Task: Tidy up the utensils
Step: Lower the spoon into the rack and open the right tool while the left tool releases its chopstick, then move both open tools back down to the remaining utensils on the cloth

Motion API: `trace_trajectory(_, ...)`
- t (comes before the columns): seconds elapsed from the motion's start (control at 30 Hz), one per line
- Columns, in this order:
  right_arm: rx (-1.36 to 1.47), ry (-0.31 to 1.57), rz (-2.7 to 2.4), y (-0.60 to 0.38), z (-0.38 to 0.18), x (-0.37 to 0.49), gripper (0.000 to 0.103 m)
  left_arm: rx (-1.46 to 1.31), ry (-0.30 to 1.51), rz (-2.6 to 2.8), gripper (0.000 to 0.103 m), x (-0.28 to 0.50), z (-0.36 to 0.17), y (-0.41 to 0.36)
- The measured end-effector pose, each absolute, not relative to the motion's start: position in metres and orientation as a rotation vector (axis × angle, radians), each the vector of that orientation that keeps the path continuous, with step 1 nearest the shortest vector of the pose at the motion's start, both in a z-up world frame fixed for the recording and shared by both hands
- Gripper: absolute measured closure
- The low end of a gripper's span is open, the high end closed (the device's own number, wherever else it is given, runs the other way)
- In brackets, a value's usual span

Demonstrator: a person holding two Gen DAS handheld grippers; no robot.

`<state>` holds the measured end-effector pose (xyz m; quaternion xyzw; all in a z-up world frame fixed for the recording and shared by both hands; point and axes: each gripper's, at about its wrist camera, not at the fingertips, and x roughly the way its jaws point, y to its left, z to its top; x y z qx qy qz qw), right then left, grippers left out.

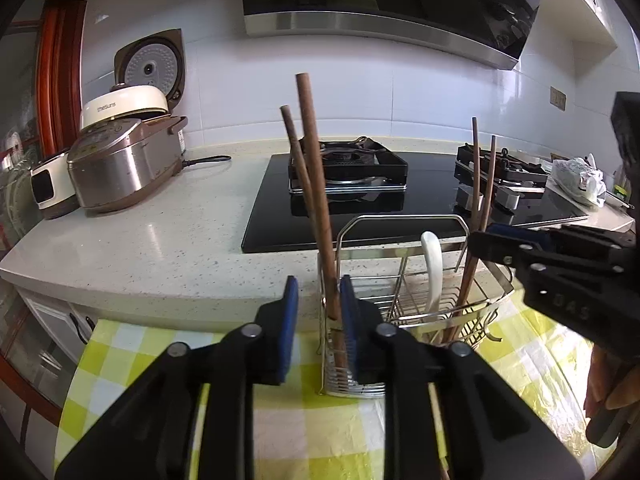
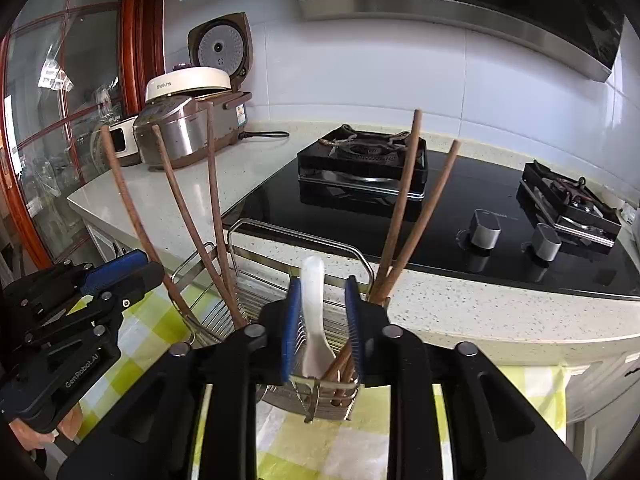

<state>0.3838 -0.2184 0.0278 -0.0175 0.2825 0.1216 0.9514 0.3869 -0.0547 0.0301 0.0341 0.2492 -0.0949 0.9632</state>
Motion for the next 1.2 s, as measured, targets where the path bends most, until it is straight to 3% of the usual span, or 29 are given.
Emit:
trace_trajectory(0.07,-0.023,0.569,0.244,-0.222,0.03,0.379,0.077,0.067,0.505,-0.183,0.077,0.383,0.03,-0.053)
trace_trajectory(0.13,-0.007,0.571,0.247,-0.226,0.03,0.374,0.076,0.063,0.5,-0.171,0.064,0.377,0.029,-0.051)
trace_trajectory(0.2,0.0,0.574,0.246,-0.23,0.029,0.365,0.073,0.055,0.49,-0.155,0.058,0.368,0.028,-0.048)
trace_trajectory(0.3,0.009,0.563,0.249,-0.236,0.028,0.344,0.061,0.033,0.488,-0.145,0.054,0.351,0.024,-0.039)
trace_trajectory(0.4,0.013,0.56,0.258,-0.242,0.026,0.321,0.056,-0.007,0.455,-0.12,0.037,0.327,0.022,-0.029)
trace_trajectory(0.5,0.017,0.571,0.264,-0.248,0.021,0.298,0.053,-0.022,0.438,-0.104,0.035,0.306,0.019,-0.02)
trace_trajectory(0.63,0.02,0.594,0.276,-0.253,0.008,0.269,0.053,-0.017,0.426,-0.079,0.023,0.277,0.012,-0.014)
trace_trajectory(0.73,0.019,0.602,0.269,-0.256,-0.005,0.245,0.052,0.018,0.437,-0.06,0.018,0.254,0.004,-0.01)
trace_trajectory(0.83,0.033,0.621,0.277,-0.259,-0.018,0.224,0.044,0.039,0.471,-0.037,0.015,0.234,-0.008,-0.005)
trace_trajectory(1.2,0.086,0.671,0.209,-0.274,-0.061,0.167,0.04,0.061,0.63,-0.01,0.014,0.189,-0.059,0.008)
